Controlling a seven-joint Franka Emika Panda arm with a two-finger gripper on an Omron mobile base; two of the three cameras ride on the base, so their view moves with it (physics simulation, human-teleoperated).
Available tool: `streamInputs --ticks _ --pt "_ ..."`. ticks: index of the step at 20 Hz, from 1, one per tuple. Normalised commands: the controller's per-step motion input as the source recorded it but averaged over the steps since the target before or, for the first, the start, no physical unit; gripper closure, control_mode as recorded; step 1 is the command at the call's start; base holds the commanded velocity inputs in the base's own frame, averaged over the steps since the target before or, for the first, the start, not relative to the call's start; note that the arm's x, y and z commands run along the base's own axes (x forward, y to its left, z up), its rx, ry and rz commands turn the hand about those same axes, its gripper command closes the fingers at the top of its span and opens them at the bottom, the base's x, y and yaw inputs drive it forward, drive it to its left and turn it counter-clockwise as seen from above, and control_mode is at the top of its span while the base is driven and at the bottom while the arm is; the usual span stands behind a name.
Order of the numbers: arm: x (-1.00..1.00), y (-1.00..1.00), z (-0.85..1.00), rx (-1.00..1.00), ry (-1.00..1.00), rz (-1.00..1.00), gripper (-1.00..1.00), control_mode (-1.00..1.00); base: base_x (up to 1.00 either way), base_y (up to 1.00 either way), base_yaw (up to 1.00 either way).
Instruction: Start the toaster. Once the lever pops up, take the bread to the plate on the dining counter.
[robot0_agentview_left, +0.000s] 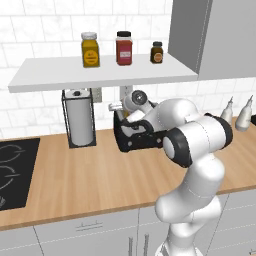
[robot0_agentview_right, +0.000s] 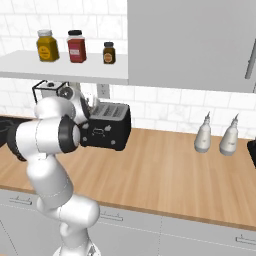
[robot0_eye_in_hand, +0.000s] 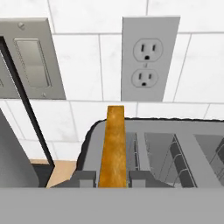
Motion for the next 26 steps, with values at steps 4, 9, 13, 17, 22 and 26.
streamInputs --ticks 4,9,13,17,22,26 --pt "-0.04 0.00 0.86 0.00 0.05 -0.08 1.00 -1.00 0.00 0.00 0.00" --pt "-0.25 0.00 0.69 -0.02 0.01 -0.01 1.00 -1.00 0.00 0.00 0.00" --pt "-0.55 0.00 0.62 -0.04 -0.11 0.00 1.00 -1.00 0.00 0.00 0.00" --pt "-0.52 0.00 0.36 0.00 -0.03 0.00 1.00 -1.00 0.00 0.00 0.00" --pt "-0.63 0.00 0.22 0.00 0.00 0.00 1.00 -1.00 0.00 0.00 0.00" --pt "-0.63 0.00 0.21 0.00 -0.01 0.00 1.00 -1.00 0.00 0.00 0.00"
